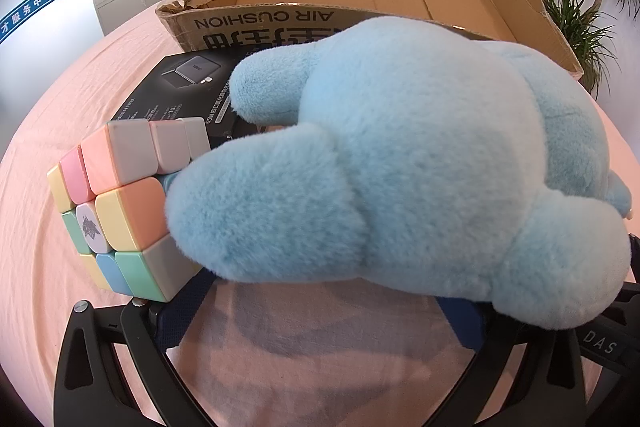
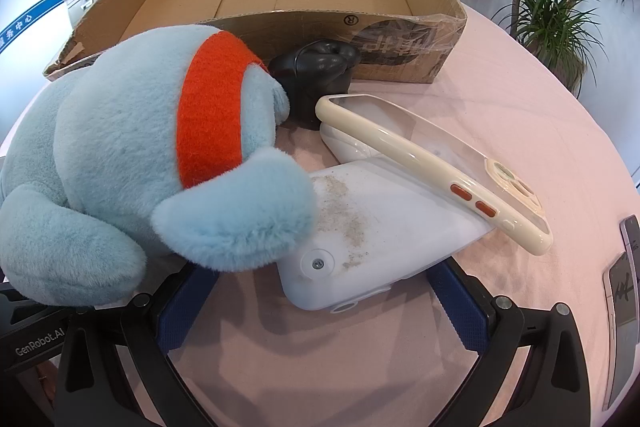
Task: Organize objects
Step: 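Move the left tool toward the pastel Rubik's cube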
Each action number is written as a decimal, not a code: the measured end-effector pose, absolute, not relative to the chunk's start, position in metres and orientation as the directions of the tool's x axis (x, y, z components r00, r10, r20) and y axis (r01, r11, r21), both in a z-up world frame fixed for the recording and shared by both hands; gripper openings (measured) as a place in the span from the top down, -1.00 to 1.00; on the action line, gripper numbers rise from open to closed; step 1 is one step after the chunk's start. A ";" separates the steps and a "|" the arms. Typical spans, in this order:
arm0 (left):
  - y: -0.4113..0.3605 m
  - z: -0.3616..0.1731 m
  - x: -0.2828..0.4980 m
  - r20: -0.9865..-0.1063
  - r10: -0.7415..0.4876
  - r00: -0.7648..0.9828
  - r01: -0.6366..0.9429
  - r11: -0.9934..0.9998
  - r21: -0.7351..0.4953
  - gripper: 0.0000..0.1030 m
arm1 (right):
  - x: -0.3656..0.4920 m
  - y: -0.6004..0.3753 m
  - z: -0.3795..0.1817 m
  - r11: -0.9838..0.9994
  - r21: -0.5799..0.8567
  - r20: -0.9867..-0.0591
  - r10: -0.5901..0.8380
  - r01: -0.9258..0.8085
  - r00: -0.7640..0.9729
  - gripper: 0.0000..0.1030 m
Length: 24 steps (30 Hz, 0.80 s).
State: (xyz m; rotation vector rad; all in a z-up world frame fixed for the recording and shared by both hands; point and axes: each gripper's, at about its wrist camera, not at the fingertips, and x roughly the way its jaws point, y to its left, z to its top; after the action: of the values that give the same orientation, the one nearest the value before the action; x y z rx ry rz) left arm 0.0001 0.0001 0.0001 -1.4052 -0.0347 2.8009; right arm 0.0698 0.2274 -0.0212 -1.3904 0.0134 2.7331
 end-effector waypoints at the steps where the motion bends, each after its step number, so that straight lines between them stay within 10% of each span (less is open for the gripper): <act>1: 0.000 0.000 0.000 -0.801 0.018 -0.598 0.004 -1.000 -0.025 -0.99 | 0.070 0.227 -0.021 -0.997 -0.026 -0.807 0.063 -0.071 -0.587 -1.00; 24: -0.009 0.021 0.085 -0.751 0.106 -0.651 -0.155 -0.988 -0.005 -0.98 | 0.109 0.240 -0.010 -1.000 0.000 -0.856 -0.004 0.009 -0.517 -1.00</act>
State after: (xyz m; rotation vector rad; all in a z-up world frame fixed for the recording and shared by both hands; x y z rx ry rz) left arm 0.0848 -0.0088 0.0213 -1.2361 0.0904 2.7295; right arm 0.1088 0.2399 -0.0100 -1.5479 -0.0080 2.7430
